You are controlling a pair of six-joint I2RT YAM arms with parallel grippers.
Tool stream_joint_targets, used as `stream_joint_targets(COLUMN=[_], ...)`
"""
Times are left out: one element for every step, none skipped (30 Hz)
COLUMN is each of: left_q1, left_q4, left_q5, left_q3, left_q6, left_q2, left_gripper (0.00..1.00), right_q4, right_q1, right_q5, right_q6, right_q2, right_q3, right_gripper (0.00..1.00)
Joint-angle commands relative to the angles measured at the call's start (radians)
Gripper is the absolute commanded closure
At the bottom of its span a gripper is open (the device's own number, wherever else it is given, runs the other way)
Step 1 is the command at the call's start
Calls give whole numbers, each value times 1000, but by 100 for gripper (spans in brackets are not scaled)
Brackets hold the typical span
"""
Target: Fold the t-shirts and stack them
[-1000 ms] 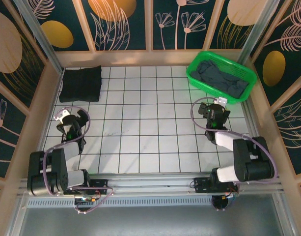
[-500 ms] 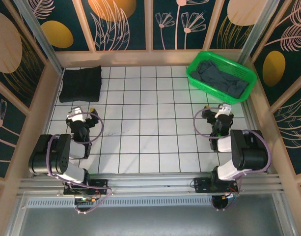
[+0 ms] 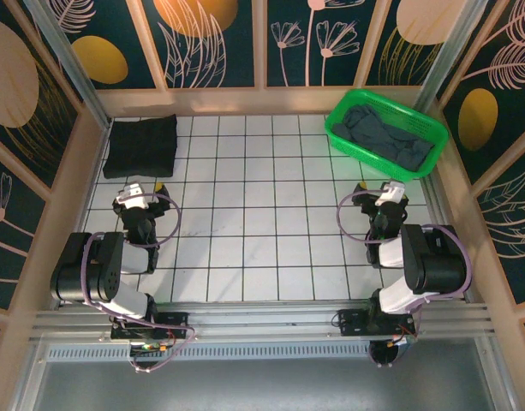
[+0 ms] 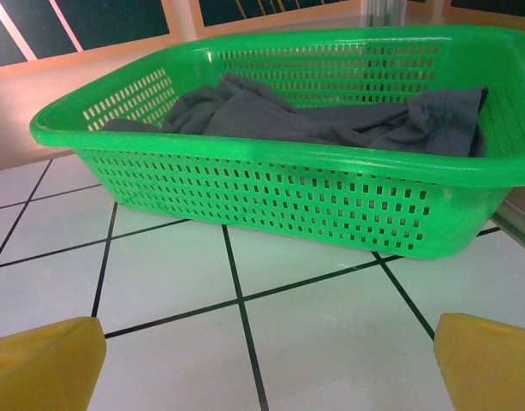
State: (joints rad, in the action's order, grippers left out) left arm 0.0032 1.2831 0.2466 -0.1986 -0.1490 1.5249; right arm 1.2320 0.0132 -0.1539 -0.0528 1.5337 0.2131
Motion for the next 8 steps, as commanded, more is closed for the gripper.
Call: stream_joint_targets(left_q1=[-5, -5, -5, -5, -5, -5, -5, -5], left_q4=[43, 42, 41, 41, 41, 41, 41, 41], left_q5=[10, 10, 10, 10, 9, 10, 10, 10], left_q3=[-4, -4, -4, -6, -4, -5, -5, -4], left_q6=[17, 17, 17, 17, 17, 17, 17, 17], left_q2=[-12, -12, -12, -12, -12, -12, -12, -12], left_gripper=[1, 1, 1, 1, 1, 1, 1, 1], right_q4=[44, 43, 40, 40, 41, 41, 41, 43], right_q1=[-8, -7, -6, -6, -7, -5, -6, -7], right_q5=[31, 32, 36, 36, 36, 37, 35, 35], right_q6=[21, 21, 21, 21, 20, 21, 21, 20], right_q2=[6, 5, 5, 6, 6, 6, 6, 6], right_q3=[6, 8, 9, 9, 9, 9, 8, 7], right_gripper=[1, 1, 1, 1, 1, 1, 1, 1])
